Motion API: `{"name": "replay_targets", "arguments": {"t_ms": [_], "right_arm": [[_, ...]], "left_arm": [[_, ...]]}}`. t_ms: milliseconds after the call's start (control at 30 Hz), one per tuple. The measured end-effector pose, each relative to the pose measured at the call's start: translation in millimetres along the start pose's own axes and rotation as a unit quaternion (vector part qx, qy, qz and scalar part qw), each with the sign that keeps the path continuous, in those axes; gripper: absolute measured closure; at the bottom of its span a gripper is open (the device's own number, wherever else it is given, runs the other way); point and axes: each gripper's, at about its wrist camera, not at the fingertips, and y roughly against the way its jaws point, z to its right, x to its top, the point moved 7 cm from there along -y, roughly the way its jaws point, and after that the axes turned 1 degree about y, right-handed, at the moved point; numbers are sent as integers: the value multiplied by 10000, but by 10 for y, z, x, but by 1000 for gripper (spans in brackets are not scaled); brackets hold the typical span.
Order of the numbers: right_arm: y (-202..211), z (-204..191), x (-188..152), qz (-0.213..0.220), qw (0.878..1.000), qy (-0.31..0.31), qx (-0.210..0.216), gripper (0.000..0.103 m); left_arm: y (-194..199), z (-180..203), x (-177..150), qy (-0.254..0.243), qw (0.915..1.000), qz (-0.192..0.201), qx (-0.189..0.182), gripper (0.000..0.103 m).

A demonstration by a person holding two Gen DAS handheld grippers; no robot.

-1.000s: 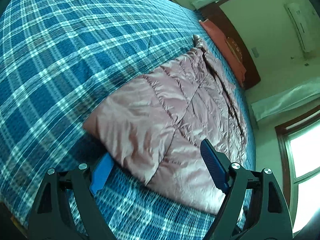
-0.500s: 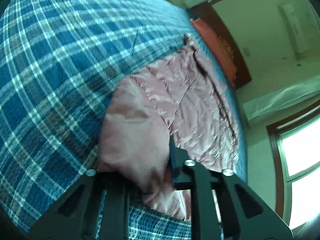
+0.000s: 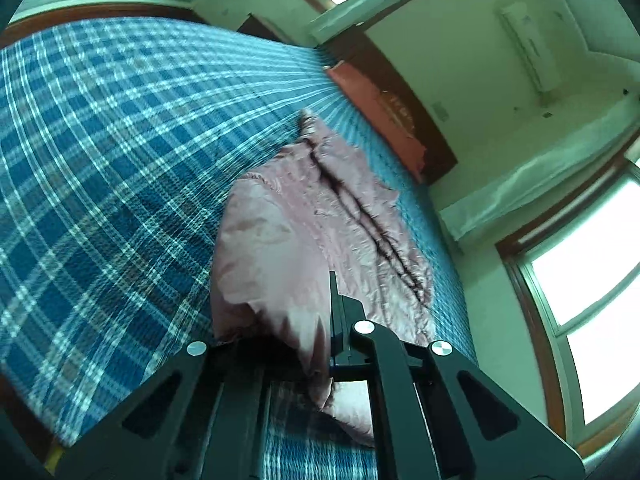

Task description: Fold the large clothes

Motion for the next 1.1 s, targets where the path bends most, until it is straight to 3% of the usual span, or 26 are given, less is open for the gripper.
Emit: {"name": "replay_targets", "arguments": {"t_ms": [267,500,700,900,1100], "right_arm": [[251,-212,-19,90,9997,78,224,93],[-360,-464,638,292,9977,205,584,93],[-1102,-678,1395,452,9961,339,677,93],[-1991,-643,2111,483,9978,309,339,93],[-2811,-406,2589,385,9989,236,-142,93]], "left_arm": [[398,264,47,-229,9994,49,-245,99],[-7,602,512,-442,9983,185,-342,99],[-730,816,1231,-513,9980,309,-211,99],[-1718,931,1856,-687,9967,350,265,99],[-2790,937,2320,-958,9917,229,831,99]]}}
